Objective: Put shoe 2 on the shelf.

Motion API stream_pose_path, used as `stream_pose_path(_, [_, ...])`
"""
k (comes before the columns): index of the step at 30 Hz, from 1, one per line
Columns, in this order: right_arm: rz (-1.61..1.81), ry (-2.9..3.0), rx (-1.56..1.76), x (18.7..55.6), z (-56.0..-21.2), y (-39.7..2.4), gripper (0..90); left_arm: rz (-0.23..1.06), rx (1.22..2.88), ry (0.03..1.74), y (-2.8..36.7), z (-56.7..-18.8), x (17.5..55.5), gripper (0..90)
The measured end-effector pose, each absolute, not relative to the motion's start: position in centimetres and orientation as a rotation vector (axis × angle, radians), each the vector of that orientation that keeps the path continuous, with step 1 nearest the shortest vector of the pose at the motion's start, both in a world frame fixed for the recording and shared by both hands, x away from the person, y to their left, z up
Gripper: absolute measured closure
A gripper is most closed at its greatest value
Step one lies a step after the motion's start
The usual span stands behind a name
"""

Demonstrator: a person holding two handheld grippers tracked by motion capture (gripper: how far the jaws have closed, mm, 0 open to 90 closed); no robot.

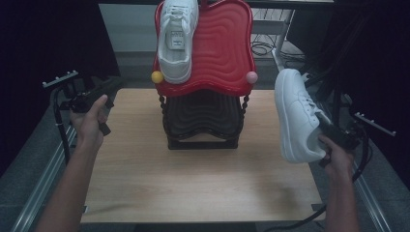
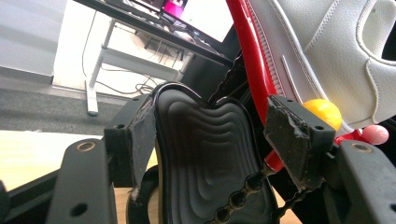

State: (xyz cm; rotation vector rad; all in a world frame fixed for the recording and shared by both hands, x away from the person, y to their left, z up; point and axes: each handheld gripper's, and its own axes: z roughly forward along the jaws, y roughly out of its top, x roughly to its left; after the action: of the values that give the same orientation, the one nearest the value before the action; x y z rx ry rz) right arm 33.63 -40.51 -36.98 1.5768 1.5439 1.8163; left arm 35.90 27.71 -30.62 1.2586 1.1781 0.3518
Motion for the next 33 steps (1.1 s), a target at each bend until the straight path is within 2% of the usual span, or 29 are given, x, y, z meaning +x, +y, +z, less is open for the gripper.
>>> stream_pose_path(13, [1.855,1.494,1.514,36.0,-29.2,-39.0,84.4,0.354,1.262,1.179,27.5,-30.5,35.9,33.8])
stream_pose_path(33, [1.883,1.502,1.484,38.9,-22.0,-34.2,84.3,0.363,1.256,1.178,27.6,-30.1,35.7,33.8])
